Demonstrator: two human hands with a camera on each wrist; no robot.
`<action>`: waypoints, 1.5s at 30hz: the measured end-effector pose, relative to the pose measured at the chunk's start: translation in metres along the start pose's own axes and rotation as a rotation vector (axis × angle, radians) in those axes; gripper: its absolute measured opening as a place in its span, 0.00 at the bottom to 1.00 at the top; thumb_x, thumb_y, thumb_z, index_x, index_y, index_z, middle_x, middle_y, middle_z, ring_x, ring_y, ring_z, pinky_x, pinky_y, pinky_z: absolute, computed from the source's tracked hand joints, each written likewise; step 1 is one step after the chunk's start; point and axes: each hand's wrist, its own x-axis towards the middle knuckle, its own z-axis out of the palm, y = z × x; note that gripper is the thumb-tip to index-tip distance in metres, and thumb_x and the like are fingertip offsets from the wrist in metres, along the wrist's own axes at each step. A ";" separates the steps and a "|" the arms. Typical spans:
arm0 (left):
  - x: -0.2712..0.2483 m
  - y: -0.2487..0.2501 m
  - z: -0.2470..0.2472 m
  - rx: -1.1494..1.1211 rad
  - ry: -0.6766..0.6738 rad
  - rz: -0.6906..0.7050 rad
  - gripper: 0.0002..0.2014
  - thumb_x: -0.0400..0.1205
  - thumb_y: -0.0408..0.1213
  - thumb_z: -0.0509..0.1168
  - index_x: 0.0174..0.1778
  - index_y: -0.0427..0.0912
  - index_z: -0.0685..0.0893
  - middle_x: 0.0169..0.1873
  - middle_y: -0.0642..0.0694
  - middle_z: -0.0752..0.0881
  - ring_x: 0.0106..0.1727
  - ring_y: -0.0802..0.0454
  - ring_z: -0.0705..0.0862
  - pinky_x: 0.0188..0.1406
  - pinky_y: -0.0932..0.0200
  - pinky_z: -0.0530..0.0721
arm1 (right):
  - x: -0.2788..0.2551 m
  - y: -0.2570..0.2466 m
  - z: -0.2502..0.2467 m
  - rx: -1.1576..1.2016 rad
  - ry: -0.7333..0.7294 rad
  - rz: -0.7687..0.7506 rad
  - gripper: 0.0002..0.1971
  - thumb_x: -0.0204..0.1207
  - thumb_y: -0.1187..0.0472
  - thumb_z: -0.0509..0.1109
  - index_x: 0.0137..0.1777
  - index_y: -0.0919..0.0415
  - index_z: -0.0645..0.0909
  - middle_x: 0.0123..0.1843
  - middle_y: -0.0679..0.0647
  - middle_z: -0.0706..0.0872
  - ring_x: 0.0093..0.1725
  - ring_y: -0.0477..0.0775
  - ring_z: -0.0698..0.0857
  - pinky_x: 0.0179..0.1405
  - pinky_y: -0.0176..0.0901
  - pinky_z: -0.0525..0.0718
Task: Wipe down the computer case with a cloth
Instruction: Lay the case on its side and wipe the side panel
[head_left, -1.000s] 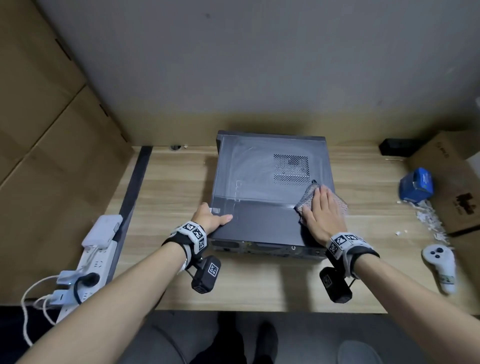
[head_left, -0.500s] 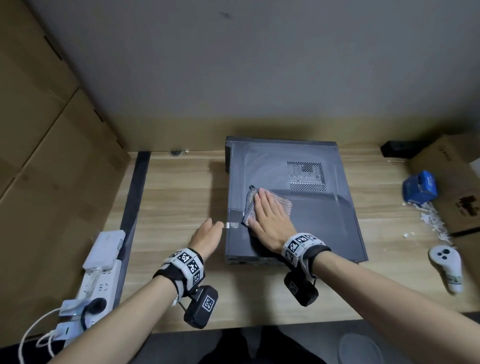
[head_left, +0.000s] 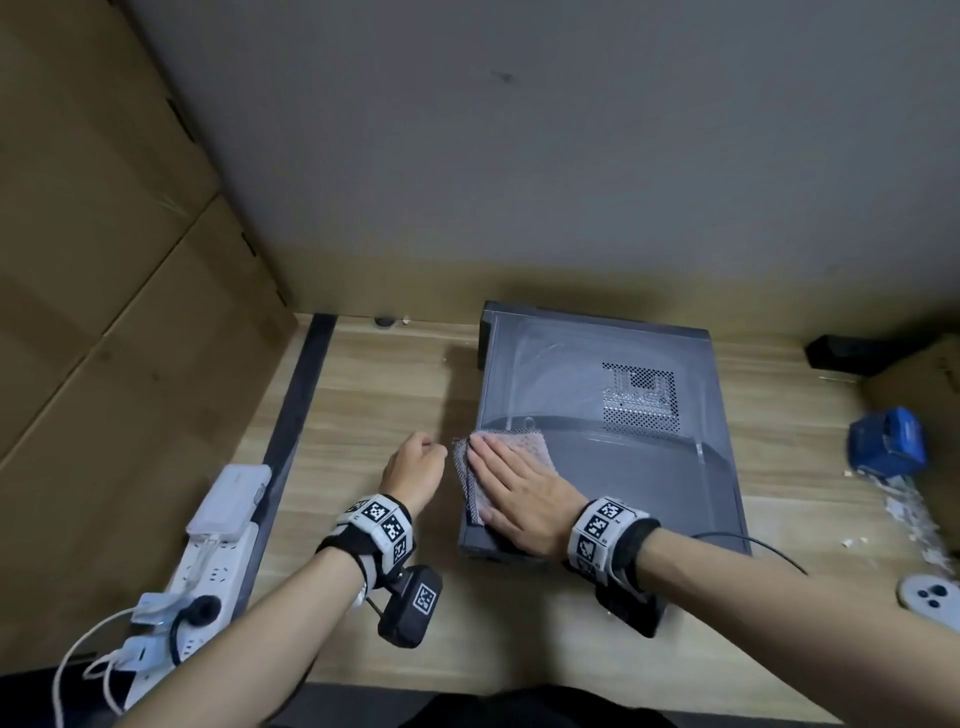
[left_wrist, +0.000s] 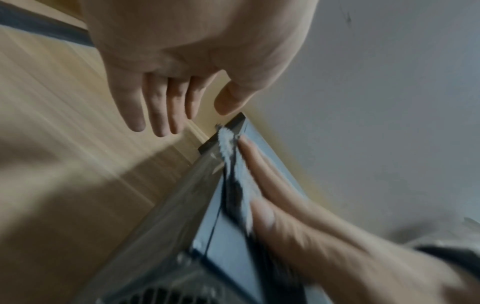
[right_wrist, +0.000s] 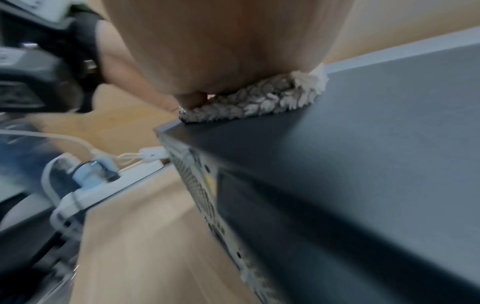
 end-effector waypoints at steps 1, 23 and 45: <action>0.002 0.000 -0.003 -0.011 0.020 0.001 0.19 0.81 0.42 0.60 0.67 0.43 0.81 0.65 0.44 0.84 0.66 0.44 0.81 0.67 0.54 0.76 | -0.002 0.001 0.001 -0.007 0.003 -0.054 0.35 0.88 0.44 0.46 0.87 0.66 0.51 0.88 0.63 0.50 0.88 0.60 0.48 0.86 0.55 0.48; 0.042 0.028 0.004 -0.161 0.086 0.111 0.13 0.80 0.29 0.63 0.59 0.44 0.84 0.54 0.49 0.87 0.56 0.54 0.85 0.60 0.61 0.80 | 0.121 0.154 -0.054 -0.087 -0.137 -0.002 0.38 0.84 0.38 0.31 0.87 0.64 0.42 0.89 0.60 0.41 0.88 0.56 0.41 0.81 0.45 0.32; 0.050 0.063 0.014 0.405 -0.170 0.254 0.53 0.70 0.50 0.80 0.85 0.44 0.56 0.84 0.45 0.61 0.83 0.48 0.62 0.82 0.50 0.63 | -0.008 0.073 -0.014 0.022 -0.051 0.128 0.36 0.88 0.39 0.40 0.88 0.61 0.41 0.89 0.56 0.39 0.87 0.54 0.38 0.86 0.51 0.39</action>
